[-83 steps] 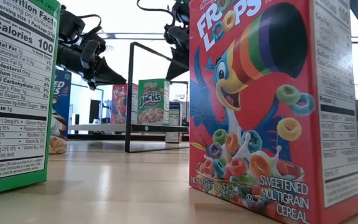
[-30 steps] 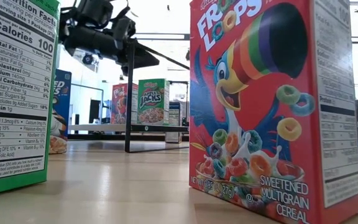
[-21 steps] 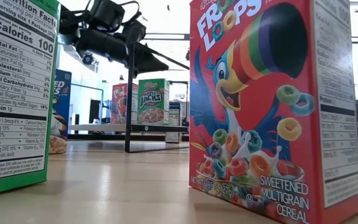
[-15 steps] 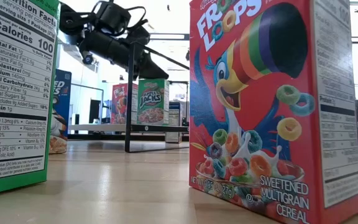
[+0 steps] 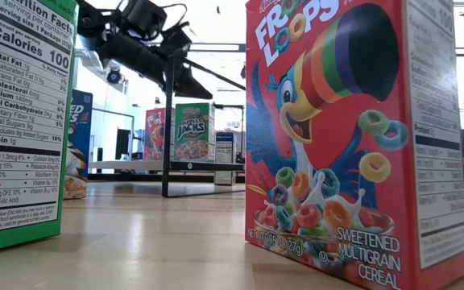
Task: Stack cereal on shelf
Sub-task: Adjust the green cereal on the shelf
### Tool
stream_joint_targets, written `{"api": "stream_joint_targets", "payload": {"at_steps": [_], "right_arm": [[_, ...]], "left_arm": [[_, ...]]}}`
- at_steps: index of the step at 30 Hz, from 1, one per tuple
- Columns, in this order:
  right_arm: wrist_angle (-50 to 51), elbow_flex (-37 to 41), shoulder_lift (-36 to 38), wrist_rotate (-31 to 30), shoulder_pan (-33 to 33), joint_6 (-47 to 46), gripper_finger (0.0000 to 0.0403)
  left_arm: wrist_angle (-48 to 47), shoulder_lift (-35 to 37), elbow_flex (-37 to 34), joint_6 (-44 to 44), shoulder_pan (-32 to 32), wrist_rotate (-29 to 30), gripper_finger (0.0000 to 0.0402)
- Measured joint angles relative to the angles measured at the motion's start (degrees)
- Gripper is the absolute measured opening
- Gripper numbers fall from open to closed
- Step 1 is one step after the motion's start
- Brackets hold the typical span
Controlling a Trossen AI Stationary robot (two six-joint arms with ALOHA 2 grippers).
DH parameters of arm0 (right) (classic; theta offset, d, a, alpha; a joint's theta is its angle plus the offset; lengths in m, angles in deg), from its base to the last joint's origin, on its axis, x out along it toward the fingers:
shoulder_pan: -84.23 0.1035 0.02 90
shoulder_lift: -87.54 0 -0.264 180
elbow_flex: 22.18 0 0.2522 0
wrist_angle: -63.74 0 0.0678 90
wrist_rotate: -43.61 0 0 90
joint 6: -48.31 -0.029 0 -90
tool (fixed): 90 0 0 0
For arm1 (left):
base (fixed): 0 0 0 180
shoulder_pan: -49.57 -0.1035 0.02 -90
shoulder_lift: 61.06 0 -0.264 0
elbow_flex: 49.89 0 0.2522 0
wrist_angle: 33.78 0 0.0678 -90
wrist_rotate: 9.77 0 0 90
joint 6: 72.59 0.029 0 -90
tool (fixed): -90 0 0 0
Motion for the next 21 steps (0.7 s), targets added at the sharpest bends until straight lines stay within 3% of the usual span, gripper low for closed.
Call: {"api": "stream_joint_targets", "payload": {"at_steps": [9, 15, 21], "right_arm": [[-0.01, 0.00, -0.02, 0.00, 0.00, 0.00, 0.0000], [-0.19, 0.00, -0.02, 0.00, 0.00, 0.41, 0.0000], [-0.17, 0.00, -0.02, 0.00, 0.00, 0.39, 0.0000]], "left_arm": [[-15.14, 9.51, 0.02, 0.97, 0.65, -0.04, 0.0005], [-20.10, 7.46, -1.96, 0.79, 3.06, -0.08, 0.0005], [-18.68, 3.22, -2.14, 0.14, 4.01, 7.04, 0.0005]]}}
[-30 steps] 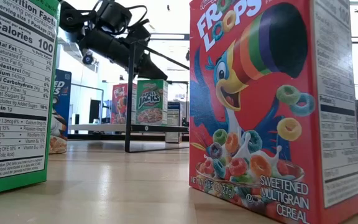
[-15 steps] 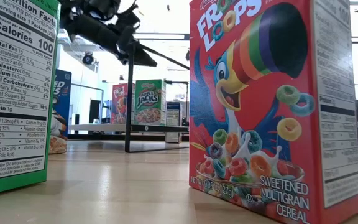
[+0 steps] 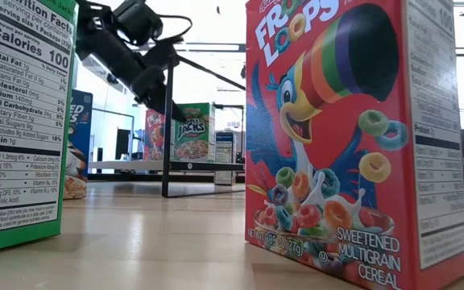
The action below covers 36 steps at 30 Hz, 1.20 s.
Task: Stack cereal on shelf
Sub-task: Adjust the green cereal on the shelf
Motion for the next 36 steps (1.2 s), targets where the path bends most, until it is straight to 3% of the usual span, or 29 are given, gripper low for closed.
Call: {"api": "stream_joint_targets", "payload": {"at_steps": [14, 25, 29, 36], "right_arm": [[0.39, 0.00, -0.04, 0.00, 0.01, -0.09, 0.0000], [0.50, 0.00, -0.04, 0.00, 0.02, 0.03, 0.0000], [0.61, 0.00, -0.04, 0.00, 0.01, 0.03, 0.0000], [0.62, 0.00, -0.04, 0.00, 0.00, 0.03, 0.0000]], "left_arm": [[0.28, -1.28, 0.04, -0.31, -0.33, 8.98, 0.0005], [-2.54, 2.61, 0.11, 0.55, -1.36, 9.09, 0.0005], [-4.52, 6.65, 0.11, 0.14, -1.36, 7.77, 0.0005], [-3.40, 9.99, 0.57, -4.10, -1.35, -0.29, 0.0005]]}}
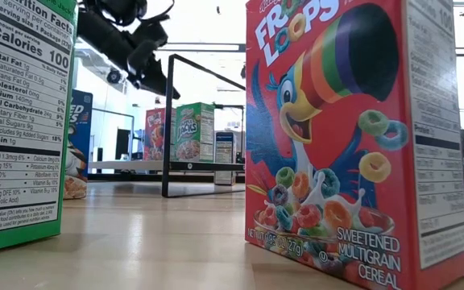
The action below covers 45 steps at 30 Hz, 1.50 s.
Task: Stack cereal on shelf
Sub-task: Adjust the green cereal on the shelf
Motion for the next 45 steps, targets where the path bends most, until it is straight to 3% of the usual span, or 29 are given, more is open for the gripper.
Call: {"api": "stream_joint_targets", "payload": {"at_steps": [19, 30, 37, 45], "right_arm": [[0.02, 0.00, 0.00, 0.00, 0.02, 0.00, 0.0000], [-0.22, 0.00, -2.61, 0.00, 0.00, -0.13, 0.0000], [-0.79, -0.02, -4.36, 0.02, 0.02, -0.40, 0.0000], [-0.64, -0.02, -4.39, 0.00, 0.02, -0.42, 0.0000]], "left_arm": [[0.74, -9.55, 11.51, 3.39, 0.86, -7.24, 0.0005], [0.51, -18.43, 16.66, 5.32, 1.65, -7.39, 0.0005], [0.64, -22.22, 18.27, 6.33, 1.63, -4.55, 0.0005], [-0.01, -22.59, 18.27, 6.30, 1.50, 3.04, 0.0005]]}}
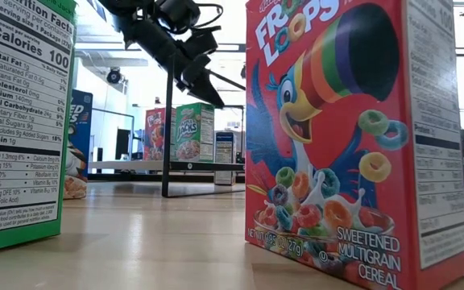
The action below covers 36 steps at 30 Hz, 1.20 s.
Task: Stack cereal on shelf
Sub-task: Adjust the green cereal on the shelf, then put the middle left blue cereal on the shelf
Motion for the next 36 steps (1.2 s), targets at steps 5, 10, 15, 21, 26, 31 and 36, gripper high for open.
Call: {"api": "stream_joint_targets", "payload": {"at_steps": [5, 10, 15, 21, 26, 31, 36], "right_arm": [[0.02, 0.00, 0.00, 0.00, 0.00, 0.00, 0.0000], [0.00, 0.00, 0.00, 0.00, -0.02, 0.00, 0.0000], [0.00, 0.00, 0.00, 0.00, 0.00, -0.22, 0.0000], [0.00, 0.00, 0.00, 0.01, 0.00, -0.66, 0.0000], [0.01, 0.00, 0.00, 0.00, 0.00, -0.66, 0.0000], [0.02, 0.00, 0.02, 0.00, 0.00, -0.66, 0.0000], [0.01, 0.00, 0.02, 0.02, 0.00, -0.64, 0.0000]], "left_arm": [[-0.80, 0.00, 0.00, 0.01, 0.00, 1.47, 0.0005], [-1.49, 0.07, 0.00, 0.03, 0.00, 3.79, 0.0005], [-1.50, 0.07, 0.00, -0.01, -0.12, 4.16, 0.0005], [-1.52, 0.07, 0.00, -0.16, -0.72, 4.23, 0.0005], [-1.56, 0.07, 0.00, -0.53, -1.09, 4.21, 0.0005], [-2.30, 1.29, -0.09, 0.31, -1.12, 4.17, 0.0005], [-1.62, 5.16, -0.42, -0.52, -1.71, -0.78, 0.0005]]}}
